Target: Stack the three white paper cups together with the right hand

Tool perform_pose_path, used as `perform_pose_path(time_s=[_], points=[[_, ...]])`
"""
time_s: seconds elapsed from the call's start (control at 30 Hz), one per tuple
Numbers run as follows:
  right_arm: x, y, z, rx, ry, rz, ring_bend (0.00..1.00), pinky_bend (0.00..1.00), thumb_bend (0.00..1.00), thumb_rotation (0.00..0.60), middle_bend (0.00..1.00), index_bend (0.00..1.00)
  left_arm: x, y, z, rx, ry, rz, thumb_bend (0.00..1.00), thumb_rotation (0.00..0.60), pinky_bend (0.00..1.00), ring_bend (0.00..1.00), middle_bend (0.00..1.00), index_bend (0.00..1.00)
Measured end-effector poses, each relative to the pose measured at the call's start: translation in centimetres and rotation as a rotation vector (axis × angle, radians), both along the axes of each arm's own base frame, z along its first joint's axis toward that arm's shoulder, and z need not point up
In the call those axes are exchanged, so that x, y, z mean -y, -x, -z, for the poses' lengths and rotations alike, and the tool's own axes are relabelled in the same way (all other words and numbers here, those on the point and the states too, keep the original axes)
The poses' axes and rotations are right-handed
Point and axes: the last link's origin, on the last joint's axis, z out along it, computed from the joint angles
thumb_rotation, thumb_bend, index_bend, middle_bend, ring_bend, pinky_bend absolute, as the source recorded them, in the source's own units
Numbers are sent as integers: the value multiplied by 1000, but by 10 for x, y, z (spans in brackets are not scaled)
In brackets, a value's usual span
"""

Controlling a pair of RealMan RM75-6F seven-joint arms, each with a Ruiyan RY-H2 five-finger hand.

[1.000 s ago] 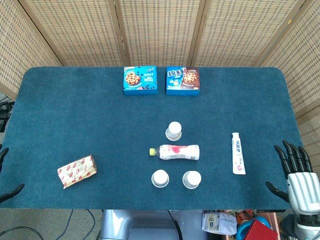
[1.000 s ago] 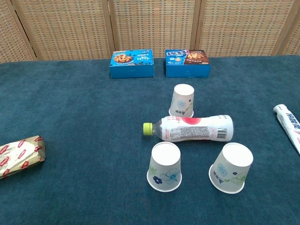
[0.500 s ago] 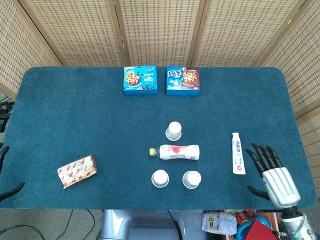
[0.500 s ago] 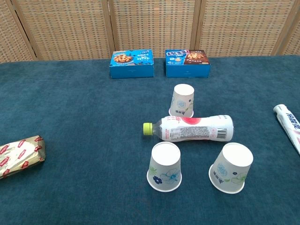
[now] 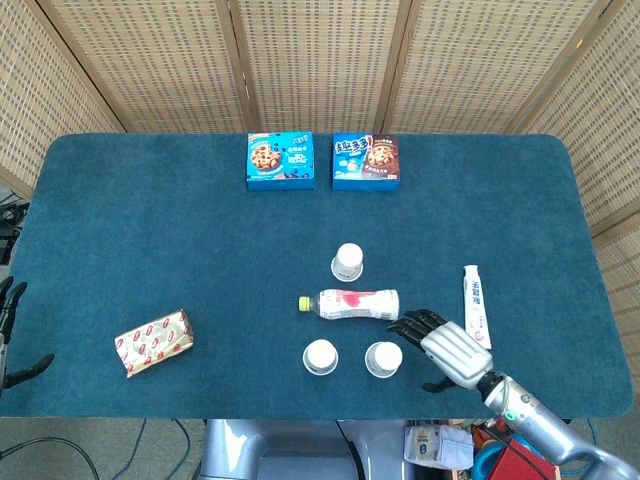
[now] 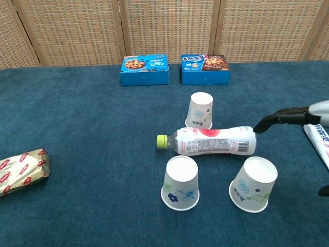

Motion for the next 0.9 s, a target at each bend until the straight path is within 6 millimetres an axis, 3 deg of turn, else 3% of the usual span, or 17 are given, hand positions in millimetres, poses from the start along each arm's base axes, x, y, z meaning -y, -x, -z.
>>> perform_pose_path(time_s=[0.3, 0.63, 0.9], points=[[6, -7, 35, -13, -34, 15, 206, 217, 124, 600, 314, 245, -2, 0, 1, 3, -4, -4, 131, 600, 0, 0, 0, 0], [13, -3, 41, -40, 3, 22, 388, 270, 274, 600, 503, 458, -3, 0, 2, 3, -1, -4, 133, 600, 0, 0, 0, 0], [13, -4, 45, -30, 20, 26, 404, 286, 325, 600, 528, 483, -2, 1, 1, 7, -5, -6, 133, 600, 0, 0, 0, 0]])
